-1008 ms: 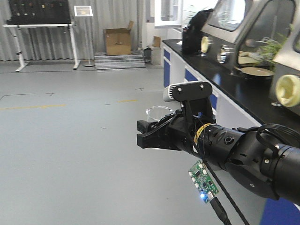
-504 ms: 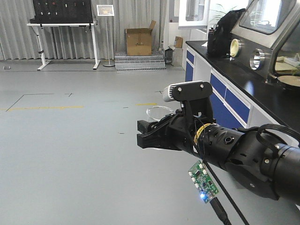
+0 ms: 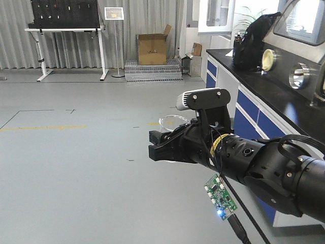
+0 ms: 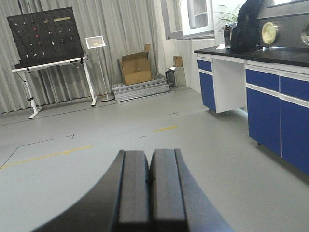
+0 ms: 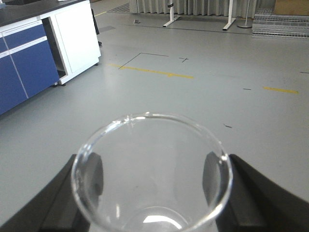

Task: Pick beaker and place in left cabinet
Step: 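Hold the beaker in the right gripper while the base turns away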

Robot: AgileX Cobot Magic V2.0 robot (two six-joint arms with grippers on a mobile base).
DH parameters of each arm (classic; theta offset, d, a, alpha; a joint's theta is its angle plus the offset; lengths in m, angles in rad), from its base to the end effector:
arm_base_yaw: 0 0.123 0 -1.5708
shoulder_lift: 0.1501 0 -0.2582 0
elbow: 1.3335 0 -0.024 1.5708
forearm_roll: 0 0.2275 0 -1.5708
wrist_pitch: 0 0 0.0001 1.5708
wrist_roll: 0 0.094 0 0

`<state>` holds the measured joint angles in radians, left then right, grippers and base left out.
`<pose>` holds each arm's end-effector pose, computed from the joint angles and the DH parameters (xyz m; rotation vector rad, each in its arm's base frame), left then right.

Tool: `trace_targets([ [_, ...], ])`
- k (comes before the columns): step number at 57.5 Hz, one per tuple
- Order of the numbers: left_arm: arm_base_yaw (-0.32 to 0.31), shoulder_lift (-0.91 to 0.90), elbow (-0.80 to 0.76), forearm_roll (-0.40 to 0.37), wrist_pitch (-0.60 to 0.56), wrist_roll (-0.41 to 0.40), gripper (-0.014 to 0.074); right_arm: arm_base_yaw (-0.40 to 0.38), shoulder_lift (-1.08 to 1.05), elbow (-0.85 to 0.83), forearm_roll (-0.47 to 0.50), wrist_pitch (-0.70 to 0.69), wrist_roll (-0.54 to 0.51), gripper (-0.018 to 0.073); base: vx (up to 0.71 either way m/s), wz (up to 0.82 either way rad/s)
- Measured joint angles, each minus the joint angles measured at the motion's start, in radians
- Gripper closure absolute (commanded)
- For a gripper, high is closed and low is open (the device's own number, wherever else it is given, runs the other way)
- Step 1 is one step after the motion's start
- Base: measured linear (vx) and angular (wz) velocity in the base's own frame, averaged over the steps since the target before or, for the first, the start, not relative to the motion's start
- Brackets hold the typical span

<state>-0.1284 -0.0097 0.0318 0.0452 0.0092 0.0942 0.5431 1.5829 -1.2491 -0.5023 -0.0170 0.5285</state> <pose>0.0631 -0.0081 0.2030 0.2019 1.5014 0.0091 0.3075 0.1865 0.3239 -0.4712 1.7597 0.4121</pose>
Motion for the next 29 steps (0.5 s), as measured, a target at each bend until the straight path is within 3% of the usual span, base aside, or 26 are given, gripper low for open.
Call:
trace_targets([
  [29, 0.0, 0.0, 0.0, 0.0, 0.0, 0.0, 0.0595, 0.0, 0.0, 0.0, 0.0, 0.002, 0.0, 0.0561, 0.61, 0.07],
])
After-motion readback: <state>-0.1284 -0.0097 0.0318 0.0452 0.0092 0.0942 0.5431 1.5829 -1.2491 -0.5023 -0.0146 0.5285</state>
